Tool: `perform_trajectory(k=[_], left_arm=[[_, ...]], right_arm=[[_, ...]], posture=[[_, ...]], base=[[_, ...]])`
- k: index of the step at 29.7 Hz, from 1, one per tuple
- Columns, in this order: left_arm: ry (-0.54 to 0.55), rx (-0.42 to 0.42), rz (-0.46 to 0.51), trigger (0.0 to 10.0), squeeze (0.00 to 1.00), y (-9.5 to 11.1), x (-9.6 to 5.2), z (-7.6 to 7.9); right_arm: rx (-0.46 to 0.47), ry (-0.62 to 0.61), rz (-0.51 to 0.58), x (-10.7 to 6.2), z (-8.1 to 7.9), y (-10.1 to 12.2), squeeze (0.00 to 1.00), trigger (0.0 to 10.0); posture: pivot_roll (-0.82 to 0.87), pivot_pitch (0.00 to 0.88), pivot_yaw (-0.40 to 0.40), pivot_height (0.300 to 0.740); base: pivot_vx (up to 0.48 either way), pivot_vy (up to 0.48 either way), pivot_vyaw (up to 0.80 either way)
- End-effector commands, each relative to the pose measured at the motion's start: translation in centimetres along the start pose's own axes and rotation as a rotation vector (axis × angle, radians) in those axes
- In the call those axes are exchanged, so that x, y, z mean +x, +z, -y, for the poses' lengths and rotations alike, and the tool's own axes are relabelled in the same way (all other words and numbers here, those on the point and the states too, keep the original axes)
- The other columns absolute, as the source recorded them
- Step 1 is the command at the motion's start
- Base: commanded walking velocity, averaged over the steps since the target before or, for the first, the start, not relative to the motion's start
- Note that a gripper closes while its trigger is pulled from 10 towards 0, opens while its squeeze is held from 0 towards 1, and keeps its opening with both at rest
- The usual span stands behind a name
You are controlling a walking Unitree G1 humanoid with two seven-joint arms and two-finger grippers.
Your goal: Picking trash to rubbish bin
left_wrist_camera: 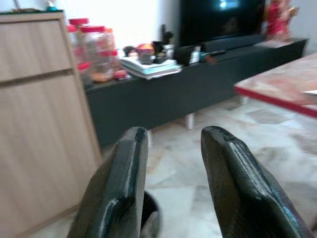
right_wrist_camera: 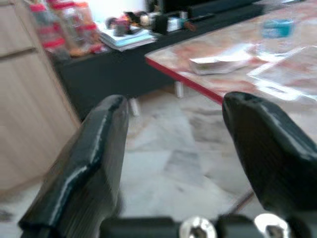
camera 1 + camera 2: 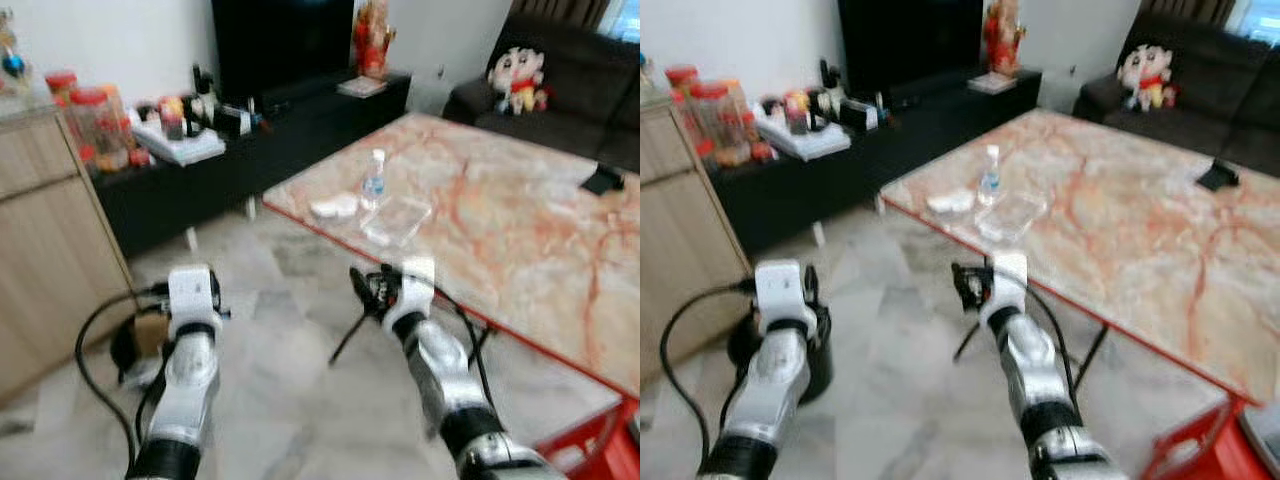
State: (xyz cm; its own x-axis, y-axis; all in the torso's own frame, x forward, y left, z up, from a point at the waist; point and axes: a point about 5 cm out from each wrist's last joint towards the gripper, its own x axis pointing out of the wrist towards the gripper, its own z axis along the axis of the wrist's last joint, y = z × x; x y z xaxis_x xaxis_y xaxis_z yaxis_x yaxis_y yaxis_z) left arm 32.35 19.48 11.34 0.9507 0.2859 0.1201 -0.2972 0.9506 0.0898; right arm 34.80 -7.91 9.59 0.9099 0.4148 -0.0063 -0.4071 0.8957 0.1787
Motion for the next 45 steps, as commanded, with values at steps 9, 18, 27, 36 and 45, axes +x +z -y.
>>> perform_trajectory(k=[9, 18, 27, 36, 45], left_arm=[[-0.012, -0.021, 0.013, 10.0, 0.0, 0.66, 0.27, 0.87], [-0.017, -0.024, 0.015, 10.0, 0.0, 0.77, 0.33, 1.03], [-0.02, -0.025, 0.014, 10.0, 0.0, 0.78, 0.38, 1.07], [-0.02, -0.025, 0.014, 10.0, 0.0, 0.78, 0.37, 1.1], [-0.02, -0.025, 0.014, 10.0, 0.0, 0.78, 0.39, 1.08]], right_arm=[[-0.019, -0.037, 0.022, -0.17, 1.31, 0.77, 0.0, 10.0], [-0.022, -0.042, 0.027, -0.15, 1.46, 0.96, 0.0, 10.0], [-0.02, -0.045, 0.027, -0.13, 1.46, 0.97, 0.0, 10.0], [-0.019, -0.045, 0.027, -0.14, 1.48, 0.97, 0.0, 10.0], [-0.02, -0.045, 0.027, -0.13, 1.47, 0.97, 0.0, 10.0]], posture=[[0.01, 0.017, -0.057, 0.74], [0.01, 0.026, -0.058, 0.74], [0.01, 0.029, -0.058, 0.74], [0.01, 0.029, -0.058, 0.74], [0.01, 0.029, -0.058, 0.74]], base=[[0.322, 0.0, -0.09], [0.322, 0.0, 0.0], [0.32, 0.0, 0.0], [0.319, 0.0, 0.0], [0.319, 0.0, 0.0]])
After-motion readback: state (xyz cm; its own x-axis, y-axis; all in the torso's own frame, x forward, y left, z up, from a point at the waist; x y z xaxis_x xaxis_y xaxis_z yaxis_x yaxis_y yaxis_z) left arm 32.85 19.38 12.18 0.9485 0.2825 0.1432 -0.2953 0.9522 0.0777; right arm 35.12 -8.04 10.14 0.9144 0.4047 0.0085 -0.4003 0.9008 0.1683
